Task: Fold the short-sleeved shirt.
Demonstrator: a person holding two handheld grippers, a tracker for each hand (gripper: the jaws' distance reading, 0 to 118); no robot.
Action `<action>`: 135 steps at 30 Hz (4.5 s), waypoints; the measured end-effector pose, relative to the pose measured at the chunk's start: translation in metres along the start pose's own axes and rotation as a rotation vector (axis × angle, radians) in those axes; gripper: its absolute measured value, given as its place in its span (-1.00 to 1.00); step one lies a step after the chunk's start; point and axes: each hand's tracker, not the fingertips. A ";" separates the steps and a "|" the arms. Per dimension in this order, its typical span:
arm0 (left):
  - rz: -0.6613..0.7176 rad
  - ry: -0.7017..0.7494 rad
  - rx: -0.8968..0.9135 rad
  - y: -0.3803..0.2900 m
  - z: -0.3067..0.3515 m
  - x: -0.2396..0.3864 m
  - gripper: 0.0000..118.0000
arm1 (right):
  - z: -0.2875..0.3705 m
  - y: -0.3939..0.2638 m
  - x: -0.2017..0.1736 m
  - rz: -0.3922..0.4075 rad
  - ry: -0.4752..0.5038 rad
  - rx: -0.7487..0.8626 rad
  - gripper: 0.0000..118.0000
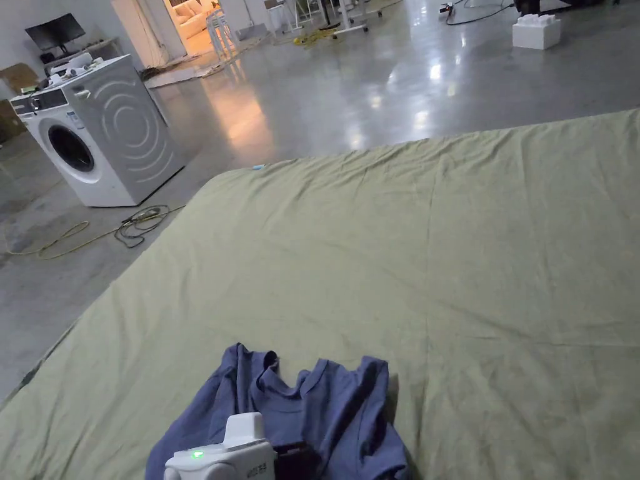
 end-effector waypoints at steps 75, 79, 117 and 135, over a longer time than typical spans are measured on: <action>-0.292 -0.281 0.823 -0.056 0.324 0.222 0.53 | 0.055 0.025 0.040 -0.056 0.082 0.290 -0.99; -0.245 -0.158 0.833 -0.084 0.345 0.195 0.44 | 0.060 0.023 0.037 -0.056 0.093 0.309 -0.99; -0.204 -0.248 0.572 -0.058 0.274 0.177 -1.00 | 0.051 -0.008 0.049 -0.075 0.055 0.207 -0.99; -0.054 -0.173 -0.057 0.088 -0.023 0.167 0.63 | 0.010 -0.039 0.060 -0.183 0.012 0.007 -0.99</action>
